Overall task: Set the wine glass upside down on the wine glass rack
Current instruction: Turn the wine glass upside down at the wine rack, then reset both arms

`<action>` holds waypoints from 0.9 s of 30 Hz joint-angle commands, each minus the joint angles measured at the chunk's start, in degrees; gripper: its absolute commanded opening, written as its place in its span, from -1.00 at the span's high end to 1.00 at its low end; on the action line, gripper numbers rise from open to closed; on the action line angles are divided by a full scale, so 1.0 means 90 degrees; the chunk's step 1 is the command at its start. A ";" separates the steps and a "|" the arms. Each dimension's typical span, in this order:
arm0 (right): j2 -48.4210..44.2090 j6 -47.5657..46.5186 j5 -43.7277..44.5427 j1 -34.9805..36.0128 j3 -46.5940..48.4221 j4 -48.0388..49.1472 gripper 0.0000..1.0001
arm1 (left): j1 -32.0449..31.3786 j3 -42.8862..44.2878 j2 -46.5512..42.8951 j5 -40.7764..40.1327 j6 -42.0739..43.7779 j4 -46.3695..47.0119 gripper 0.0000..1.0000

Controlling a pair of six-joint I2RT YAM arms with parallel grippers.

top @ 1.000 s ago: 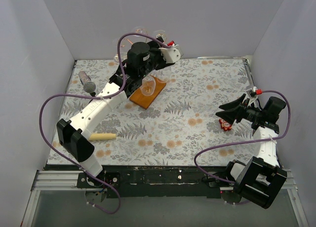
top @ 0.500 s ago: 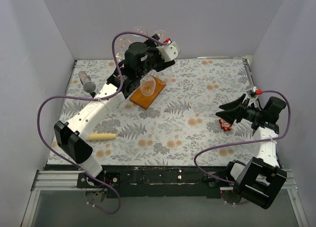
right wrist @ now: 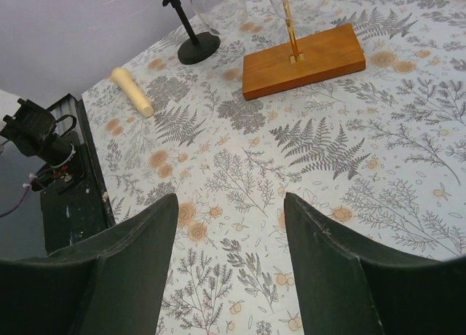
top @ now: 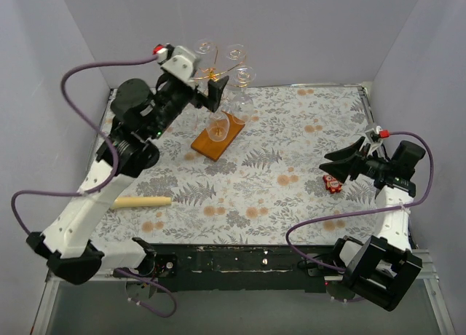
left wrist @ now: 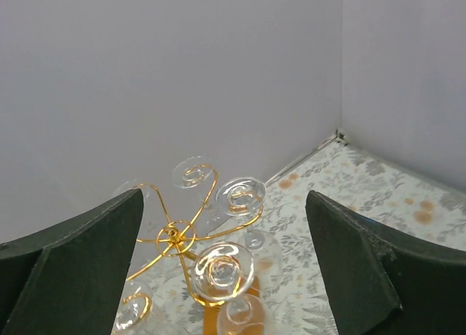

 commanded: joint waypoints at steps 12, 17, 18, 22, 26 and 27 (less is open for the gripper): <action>0.0289 -0.4199 0.0892 -0.0063 0.2066 -0.4980 -0.36 | 0.0010 -0.2673 -0.3671 -0.0349 -0.2952 -0.0939 -0.96; 0.0124 -0.4417 0.1518 -0.0063 0.2282 -0.5277 -0.35 | 0.0010 -0.3561 -0.4677 -0.0602 -0.3615 -0.1370 -0.96; 0.0017 -0.4262 0.1616 -0.0063 0.2262 -0.5141 -0.35 | 0.0010 -0.3737 -0.4911 -0.0651 -0.3771 -0.1399 -0.96; -0.0510 -0.3179 0.2152 -0.0063 0.1999 -0.4010 -0.36 | 0.0010 -0.4577 -0.5732 -0.0808 -0.4562 -0.1575 -0.96; -0.0843 -0.2387 0.2709 -0.0063 0.1813 -0.3199 -0.38 | 0.0000 -0.5057 -0.5997 -0.0934 -0.5119 -0.1926 -0.96; -0.0892 -0.2240 0.2865 -0.0054 0.1794 -0.3090 -0.39 | 0.0000 -0.5135 -0.6017 -0.0974 -0.5217 -0.2014 -0.96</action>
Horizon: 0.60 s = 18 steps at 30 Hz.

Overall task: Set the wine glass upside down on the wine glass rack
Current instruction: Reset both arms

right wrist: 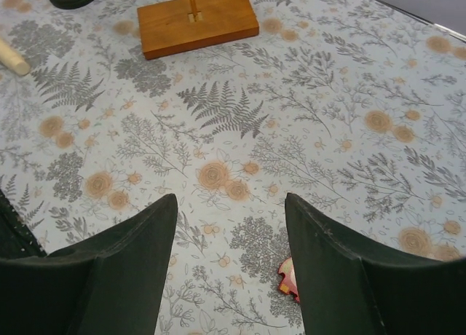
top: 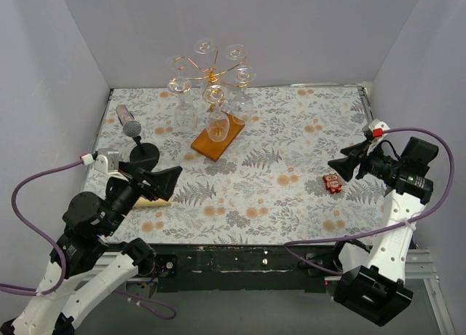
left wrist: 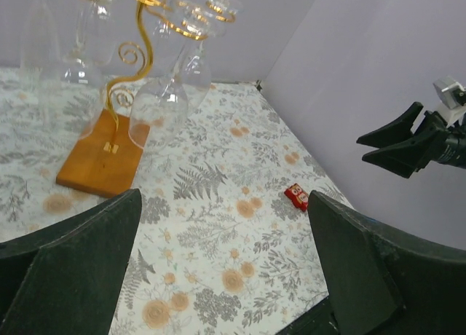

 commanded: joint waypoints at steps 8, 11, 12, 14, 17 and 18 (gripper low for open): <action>-0.0551 0.1796 0.1658 -0.0029 -0.0354 0.1810 -0.48 | 0.0000 -0.0910 -0.0036 -0.0760 -0.1269 -0.0651 -0.96; -0.0600 0.2148 0.2000 -0.0029 -0.0471 0.2045 -0.71 | 0.0000 -0.1145 0.0013 -0.0955 -0.1464 -0.0710 -0.96; -0.0600 0.2207 0.2089 -0.0029 -0.0510 0.2123 -0.76 | 0.0000 -0.1213 0.0023 -0.1024 -0.1494 -0.0710 -0.96; -0.0591 0.2266 0.2070 -0.0029 -0.0588 0.2202 -0.79 | 0.0000 -0.1340 0.0033 -0.1199 -0.1494 -0.0680 -0.96; -0.0542 0.2334 0.1904 -0.0020 -0.0667 0.2328 -0.79 | 0.0000 -0.1516 0.0091 -0.1492 -0.1377 -0.0583 -0.96; -0.0522 0.2373 0.1875 -0.0029 -0.0696 0.2377 -0.79 | 0.0000 -0.1545 0.0140 -0.1561 -0.1338 -0.0534 -0.96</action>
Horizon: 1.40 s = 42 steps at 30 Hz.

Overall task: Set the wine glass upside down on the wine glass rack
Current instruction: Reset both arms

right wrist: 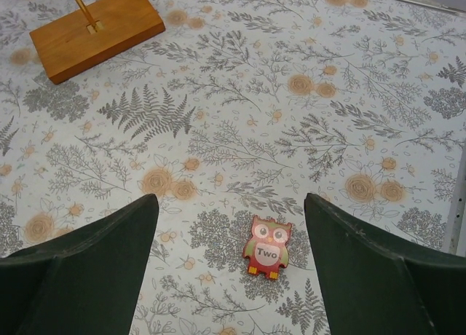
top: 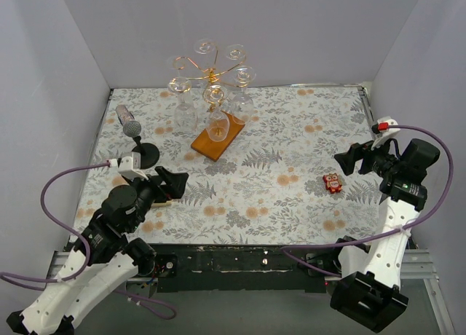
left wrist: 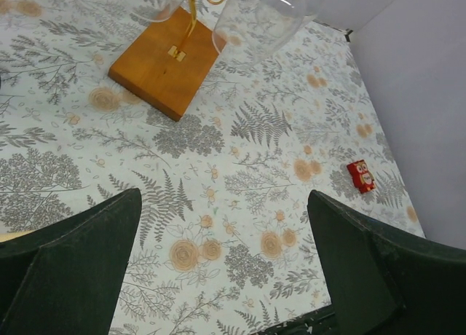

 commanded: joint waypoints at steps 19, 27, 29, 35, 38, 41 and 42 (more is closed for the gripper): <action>0.0312 0.0483 -0.0022 -0.0010 -0.0306 0.0962 -0.79 | 0.0410 -0.0845 0.0909 -0.0852 0.0073 0.0822 -0.96; 0.0420 0.0512 0.0036 0.0019 -0.0346 0.1069 -0.79 | 0.1522 -0.1070 0.1300 0.0153 0.0239 0.1339 -0.96; 0.0410 0.0512 0.0085 0.0039 -0.0365 0.1108 -0.79 | 0.1893 -0.1079 0.1368 0.0523 0.0278 0.1476 -0.96; 0.0400 0.0522 0.0309 0.0107 -0.0463 0.1274 -0.79 | 0.2909 -0.1187 0.1661 0.1355 0.0240 0.1721 -0.96; 0.0381 0.0502 0.0446 0.0107 -0.0482 0.1284 -0.79 | 0.3076 -0.1216 0.1632 0.1414 0.0054 0.1682 -0.96; 0.0303 0.0473 0.0593 0.0107 -0.0531 0.1284 -0.80 | 0.3096 -0.1216 0.1574 0.1414 -0.0083 0.1565 -0.96; 0.0264 0.0463 0.0632 0.0117 -0.0541 0.1303 -0.80 | 0.3096 -0.1216 0.1554 0.1414 -0.0112 0.1536 -0.96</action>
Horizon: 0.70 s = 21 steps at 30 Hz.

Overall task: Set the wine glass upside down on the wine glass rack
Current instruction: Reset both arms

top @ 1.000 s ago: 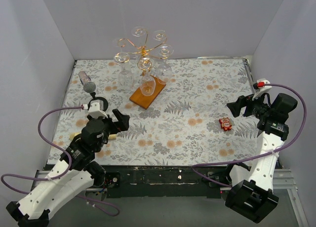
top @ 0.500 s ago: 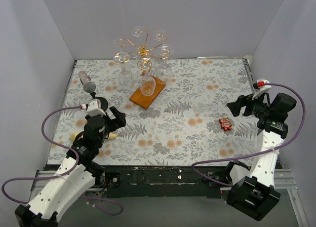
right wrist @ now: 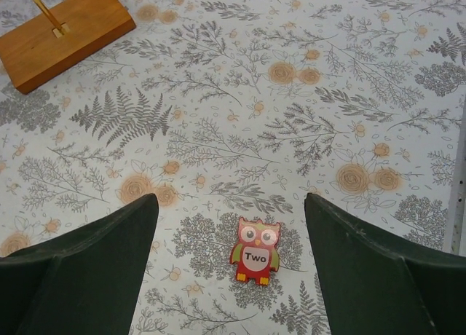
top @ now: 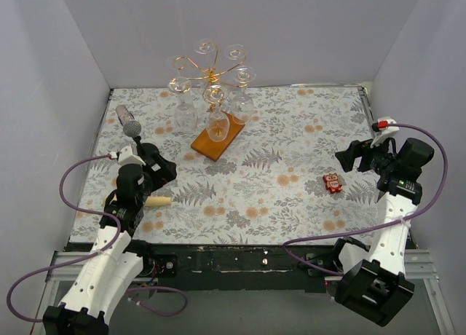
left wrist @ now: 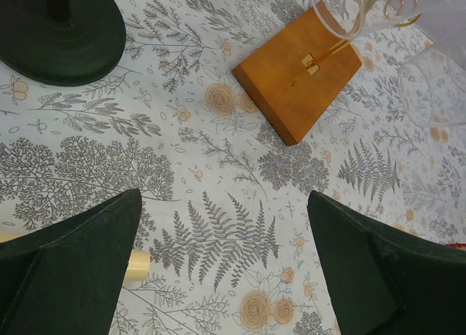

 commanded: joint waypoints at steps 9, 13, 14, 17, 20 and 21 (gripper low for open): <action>-0.0432 0.0080 0.0690 0.0018 -0.0068 0.0354 -0.83 | 0.0048 0.0098 -0.0319 0.0258 -0.0141 -0.0194 -0.96; -0.0452 -0.0036 0.0866 0.0018 -0.0009 0.0208 -0.86 | 0.0048 0.0127 -0.0329 0.0268 -0.0131 -0.0195 -0.96; -0.0442 -0.0192 0.0837 0.0018 0.0030 0.0092 -0.86 | 0.0048 0.0118 -0.0329 0.0278 -0.0131 -0.0185 -0.96; -0.0442 -0.0281 0.0876 0.0018 0.0069 -0.0036 -0.86 | 0.0048 0.0195 -0.0329 0.0278 -0.0122 -0.0204 -0.96; -0.0462 -0.0116 0.0886 0.0018 0.0050 0.0012 -0.86 | 0.0048 0.0274 -0.0349 0.0268 -0.0073 -0.0263 -0.96; -0.0472 -0.0028 0.0934 0.0018 0.0030 0.0051 -0.87 | 0.0048 0.0293 -0.0358 0.0258 -0.0054 -0.0273 -0.96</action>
